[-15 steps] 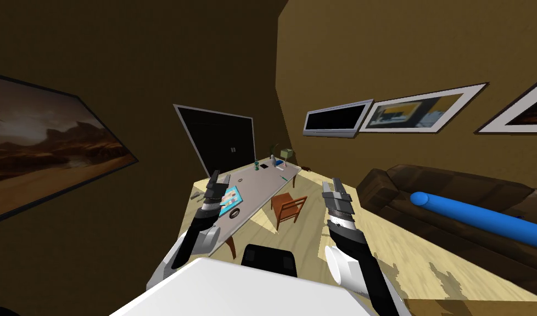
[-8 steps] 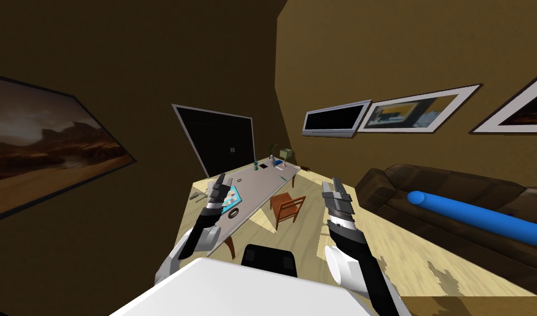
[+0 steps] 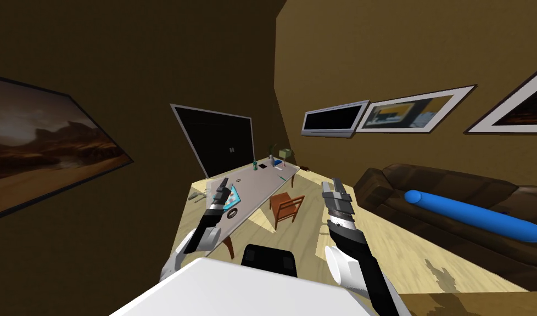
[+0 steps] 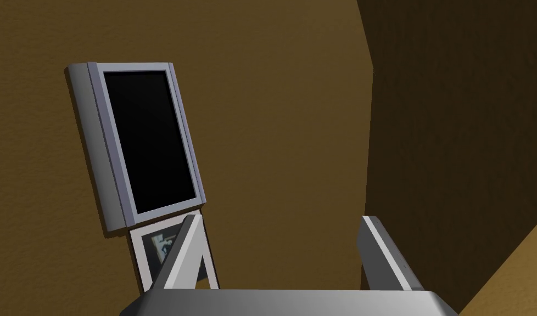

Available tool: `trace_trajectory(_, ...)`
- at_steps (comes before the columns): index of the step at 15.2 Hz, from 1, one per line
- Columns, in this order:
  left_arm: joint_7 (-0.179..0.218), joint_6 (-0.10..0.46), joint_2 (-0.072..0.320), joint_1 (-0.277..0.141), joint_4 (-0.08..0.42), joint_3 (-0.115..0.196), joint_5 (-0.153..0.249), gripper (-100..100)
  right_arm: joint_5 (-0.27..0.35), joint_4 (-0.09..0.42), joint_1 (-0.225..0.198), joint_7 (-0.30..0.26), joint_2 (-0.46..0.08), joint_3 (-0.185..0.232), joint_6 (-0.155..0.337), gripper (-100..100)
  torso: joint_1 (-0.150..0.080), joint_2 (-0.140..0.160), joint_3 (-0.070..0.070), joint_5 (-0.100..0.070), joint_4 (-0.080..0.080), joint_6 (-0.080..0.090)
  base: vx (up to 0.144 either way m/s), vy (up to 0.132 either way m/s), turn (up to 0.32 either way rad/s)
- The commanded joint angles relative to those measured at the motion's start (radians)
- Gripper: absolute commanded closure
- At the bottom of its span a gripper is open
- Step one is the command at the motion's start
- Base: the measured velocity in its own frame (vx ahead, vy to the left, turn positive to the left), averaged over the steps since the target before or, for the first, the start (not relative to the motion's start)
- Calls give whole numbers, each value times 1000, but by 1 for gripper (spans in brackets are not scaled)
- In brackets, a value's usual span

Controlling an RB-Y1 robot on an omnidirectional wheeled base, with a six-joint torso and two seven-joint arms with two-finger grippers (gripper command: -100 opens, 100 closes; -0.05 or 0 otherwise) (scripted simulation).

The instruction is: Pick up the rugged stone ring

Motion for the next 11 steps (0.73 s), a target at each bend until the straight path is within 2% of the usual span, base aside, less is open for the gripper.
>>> trace_trajectory(1,-13,15,4,-15,48,2,6,-100,0,0,0,0,0,0,0,0,0,0,0,0,0,0,3,-21,-8)
trace_trajectory(3,-27,27,8,-27,92,5,15,-100,0,0,0,0,0,0,0,0,0,0,0,0,0,0,1,-21,-12)
trace_trajectory(4,-27,27,8,-27,94,5,15,-100,0,0,0,0,0,0,0,0,0,0,0,0,0,0,-1,-15,-3)
trace_trajectory(5,-40,40,12,-40,130,8,24,-100,0,0,0,0,0,0,0,0,0,0,0,0,0,0,0,-17,-8)
trace_trajectory(8,-54,52,15,-53,188,11,32,-100,0,0,0,0,0,0,0,0,0,0,0,0,0,0,2,-20,-12)
trace_trajectory(9,-54,52,15,-53,188,11,32,-100,0,0,0,0,0,0,0,0,0,0,0,0,0,0,3,-14,-1)
trace_trajectory(11,-68,65,17,-65,235,14,41,-100,0,0,0,0,0,0,0,0,0,0,0,0,0,0,4,-15,-9)
